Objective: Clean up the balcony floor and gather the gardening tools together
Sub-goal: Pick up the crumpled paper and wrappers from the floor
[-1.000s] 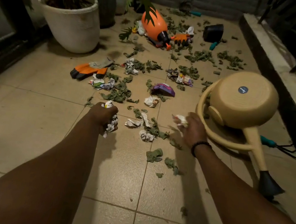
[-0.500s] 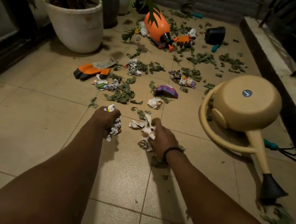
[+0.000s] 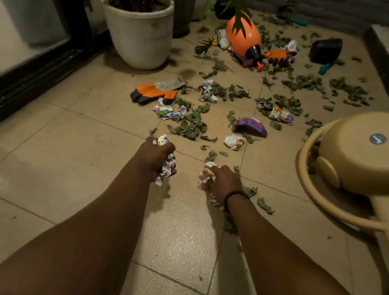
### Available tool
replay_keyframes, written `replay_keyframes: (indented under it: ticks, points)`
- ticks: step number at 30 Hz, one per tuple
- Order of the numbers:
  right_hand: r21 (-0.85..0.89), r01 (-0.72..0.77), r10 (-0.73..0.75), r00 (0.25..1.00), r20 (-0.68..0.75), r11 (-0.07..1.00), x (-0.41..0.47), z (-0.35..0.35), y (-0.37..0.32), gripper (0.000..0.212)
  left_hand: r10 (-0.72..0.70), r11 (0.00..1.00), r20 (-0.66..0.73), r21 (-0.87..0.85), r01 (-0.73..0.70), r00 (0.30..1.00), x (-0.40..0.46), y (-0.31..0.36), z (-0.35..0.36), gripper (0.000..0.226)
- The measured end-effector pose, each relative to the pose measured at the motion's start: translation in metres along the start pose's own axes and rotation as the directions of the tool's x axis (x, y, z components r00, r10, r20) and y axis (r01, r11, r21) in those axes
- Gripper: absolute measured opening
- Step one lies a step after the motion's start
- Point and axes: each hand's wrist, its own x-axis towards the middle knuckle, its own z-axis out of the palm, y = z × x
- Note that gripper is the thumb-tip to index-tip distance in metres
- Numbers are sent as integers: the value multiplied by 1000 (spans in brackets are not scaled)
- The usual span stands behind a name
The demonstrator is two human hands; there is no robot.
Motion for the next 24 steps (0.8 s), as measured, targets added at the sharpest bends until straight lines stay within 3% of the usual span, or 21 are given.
replay_keyframes:
  ticks: [1,2,4,6,8,10,13,17,20,24]
  points:
    - [250,-51,56,998,-15,967,0,-9,-4,40,2,1000,0,0,-2,1000,1,0,1,32]
    - [514,-99,112,994,7,852,-3,-21,-12,37,6,1000,-3,4,-6,1000,2,1,3,30]
    - [840,-133,111,990,87,526,-8,-42,-32,35,14,1000,-4,-12,-14,1000,0,5,9,24]
    - [964,-106,1,994,109,242,-15,-59,-52,31,38,999,26,-37,-37,999,-4,11,18,10]
    - [989,-95,-66,992,103,116,-20,-72,-72,28,70,994,61,-91,-64,996,-7,17,28,15]
    - [988,-97,-40,994,102,122,-20,-75,-84,35,114,980,95,-172,-96,989,-9,22,35,27]
    - [957,-102,87,993,81,271,-20,-76,-98,64,131,964,140,-247,-93,981,-13,31,39,40]
    - [945,-47,134,991,3,325,-21,-81,-108,68,108,963,146,-263,-67,983,-16,39,40,66]
    - [880,22,184,975,-124,475,-21,-87,-117,75,91,963,208,-268,-33,974,-26,47,45,70]
    - [819,70,163,967,-196,569,-24,-97,-123,71,114,967,245,-249,-51,963,-26,53,50,84]
